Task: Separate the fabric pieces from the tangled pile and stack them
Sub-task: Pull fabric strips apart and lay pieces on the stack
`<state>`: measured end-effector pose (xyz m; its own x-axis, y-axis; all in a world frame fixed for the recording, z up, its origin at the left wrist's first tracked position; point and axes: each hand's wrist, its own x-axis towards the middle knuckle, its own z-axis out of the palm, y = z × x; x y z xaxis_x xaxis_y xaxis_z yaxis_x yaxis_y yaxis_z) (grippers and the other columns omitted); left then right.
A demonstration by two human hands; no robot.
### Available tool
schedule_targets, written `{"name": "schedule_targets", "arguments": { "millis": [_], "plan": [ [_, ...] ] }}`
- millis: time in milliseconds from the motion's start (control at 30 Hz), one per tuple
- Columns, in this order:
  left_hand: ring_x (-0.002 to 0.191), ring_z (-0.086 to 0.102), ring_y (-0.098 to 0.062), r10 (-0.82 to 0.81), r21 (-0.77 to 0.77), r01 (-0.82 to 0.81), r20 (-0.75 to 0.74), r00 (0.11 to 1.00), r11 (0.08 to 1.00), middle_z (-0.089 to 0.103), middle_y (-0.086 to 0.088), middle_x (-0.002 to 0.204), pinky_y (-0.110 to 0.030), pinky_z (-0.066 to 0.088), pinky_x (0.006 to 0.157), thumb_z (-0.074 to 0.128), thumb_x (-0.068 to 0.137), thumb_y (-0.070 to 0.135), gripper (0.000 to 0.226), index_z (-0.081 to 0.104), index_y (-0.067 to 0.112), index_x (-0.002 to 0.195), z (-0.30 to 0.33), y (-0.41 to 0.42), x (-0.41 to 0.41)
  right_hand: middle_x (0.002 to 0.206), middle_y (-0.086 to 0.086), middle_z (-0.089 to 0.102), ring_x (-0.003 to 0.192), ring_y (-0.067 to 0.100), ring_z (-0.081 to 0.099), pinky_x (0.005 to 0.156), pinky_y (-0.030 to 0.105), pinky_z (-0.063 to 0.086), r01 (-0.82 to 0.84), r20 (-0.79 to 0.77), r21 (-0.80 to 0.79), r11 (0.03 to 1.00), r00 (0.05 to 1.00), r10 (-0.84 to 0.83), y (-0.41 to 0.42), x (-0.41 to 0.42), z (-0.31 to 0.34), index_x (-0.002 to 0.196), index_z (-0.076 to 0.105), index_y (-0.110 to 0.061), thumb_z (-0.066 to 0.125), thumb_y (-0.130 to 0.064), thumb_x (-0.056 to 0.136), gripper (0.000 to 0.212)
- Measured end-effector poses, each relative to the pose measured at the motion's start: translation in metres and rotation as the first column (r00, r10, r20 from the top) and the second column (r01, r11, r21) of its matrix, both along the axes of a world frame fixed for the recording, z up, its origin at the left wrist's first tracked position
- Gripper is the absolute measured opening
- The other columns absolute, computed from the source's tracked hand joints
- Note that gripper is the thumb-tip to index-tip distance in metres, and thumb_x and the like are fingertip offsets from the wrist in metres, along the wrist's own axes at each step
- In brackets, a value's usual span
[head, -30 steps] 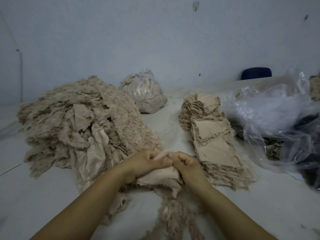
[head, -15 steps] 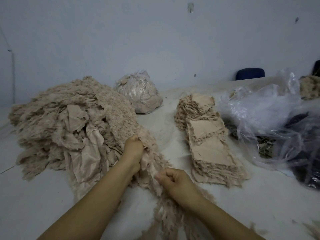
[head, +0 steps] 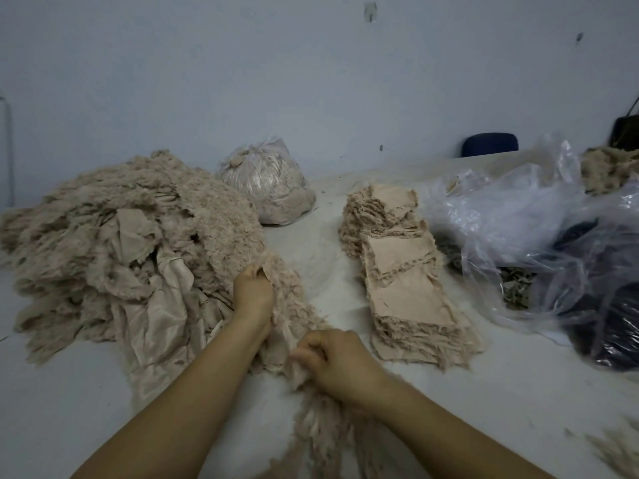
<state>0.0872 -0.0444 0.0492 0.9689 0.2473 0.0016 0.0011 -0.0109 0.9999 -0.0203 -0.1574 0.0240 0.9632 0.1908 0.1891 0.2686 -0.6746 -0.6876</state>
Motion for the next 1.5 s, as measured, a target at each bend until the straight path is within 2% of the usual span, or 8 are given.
{"name": "schedule_targets", "arguments": {
  "millis": [133, 233, 500, 767, 900, 1100, 1333, 1500],
  "plan": [
    [0.059, 0.059, -0.018, -0.184, -0.034, 0.185, 0.023, 0.983, 0.982, 0.063, -0.004, 0.066, -0.024, 0.048, 0.052, 0.048, 0.097, 0.012, 0.018, 0.061, 0.011, 0.085, -0.002, -0.017, -0.018, 0.090, -0.002, 0.065, 0.074, 0.012, 0.060, 0.060, 0.021, 0.045, 0.142, -0.293, 0.282, 0.949, 0.954, -0.056, -0.006, 0.014, 0.019, 0.115, 0.055, -0.016, 0.067, -0.045, 0.085, 0.043],
    [0.044, 0.059, -0.017, -0.300, -0.112, 0.297, -0.009, 0.954, 0.948, 0.063, -0.007, 0.055, -0.021, 0.046, 0.042, 0.056, 0.094, 0.025, 0.025, 0.061, 0.006, 0.079, -0.004, -0.014, -0.031, 0.049, -0.004, 0.057, 0.037, 0.005, 0.047, 0.039, 0.016, 0.038, 0.254, -0.381, 0.642, 0.723, 0.924, 0.014, 0.000, 0.019, 0.011, 0.080, 0.055, -0.006, 0.052, -0.019, 0.099, 0.023],
    [0.050, 0.063, -0.015, -0.448, -0.092, 0.442, -0.074, 0.891, 0.892, 0.068, -0.010, 0.067, -0.020, 0.046, 0.045, 0.057, 0.092, 0.015, 0.021, 0.063, -0.005, 0.097, -0.006, 0.007, -0.039, 0.048, -0.002, 0.058, 0.037, 0.009, 0.050, 0.036, 0.018, 0.040, 0.338, -0.381, 0.816, 0.469, 0.924, -0.003, 0.013, 0.022, -0.001, 0.091, 0.047, -0.008, 0.043, -0.026, 0.102, 0.021],
    [0.065, 0.061, -0.022, -0.161, -0.216, 0.141, -0.077, 0.984, 0.966, 0.065, -0.009, 0.075, -0.026, 0.052, 0.051, 0.039, 0.092, -0.008, 0.027, 0.063, 0.004, 0.098, -0.005, -0.002, -0.022, 0.039, -0.005, 0.050, 0.032, 0.008, 0.038, 0.039, 0.020, 0.031, 0.215, -0.209, 0.708, 0.673, 0.974, -0.091, 0.022, 0.016, -0.013, 0.065, 0.049, -0.008, 0.054, -0.021, 0.097, 0.035],
    [0.075, 0.058, -0.028, -0.063, -0.217, 0.044, -0.082, 0.995, 0.975, 0.062, -0.012, 0.078, -0.033, 0.050, 0.062, 0.026, 0.085, -0.015, 0.043, 0.060, 0.010, 0.080, -0.010, -0.011, -0.020, 0.037, 0.000, 0.048, 0.028, 0.010, 0.038, 0.037, 0.017, 0.031, 0.259, -0.184, 0.724, 0.639, 0.966, -0.183, 0.027, 0.006, -0.014, 0.057, 0.050, -0.012, 0.059, -0.021, 0.095, 0.040],
    [0.121, 0.051, -0.031, 0.030, -0.365, -0.077, -0.134, 0.991, 0.928, 0.048, -0.013, 0.139, -0.040, 0.040, 0.106, 0.027, 0.097, -0.003, 0.047, 0.041, 0.007, 0.140, -0.008, -0.005, 0.007, 0.041, 0.000, 0.053, 0.030, 0.012, 0.043, 0.037, 0.020, 0.035, 0.279, -0.204, 0.704, 0.653, 0.960, -0.190, 0.032, -0.011, -0.017, 0.059, 0.052, -0.011, 0.060, -0.019, 0.093, 0.036],
    [0.068, 0.047, -0.016, 0.184, -0.231, -0.229, -0.201, 0.962, 0.946, 0.048, -0.020, 0.138, -0.025, 0.041, 0.058, 0.035, 0.102, 0.021, 0.041, 0.041, 0.000, 0.137, 0.006, 0.044, 0.030, 0.048, -0.008, 0.050, 0.049, 0.003, 0.048, 0.053, 0.022, 0.039, 0.274, 0.021, 0.403, 0.874, 0.951, -0.308, 0.023, -0.021, -0.034, 0.054, 0.047, -0.022, 0.063, -0.025, 0.090, 0.040],
    [0.059, 0.057, -0.013, -0.057, -0.338, 0.006, -0.143, 0.988, 0.941, 0.062, -0.003, 0.072, -0.021, 0.047, 0.045, 0.057, 0.094, 0.020, 0.010, 0.061, 0.011, 0.094, 0.031, 0.015, 0.016, 0.092, -0.009, 0.061, 0.081, 0.013, 0.060, 0.070, 0.025, 0.046, 0.305, -0.301, 0.288, 0.908, 0.929, -0.217, 0.011, 0.004, -0.020, 0.108, 0.053, -0.025, 0.055, -0.040, 0.092, 0.022]
  ]
}}
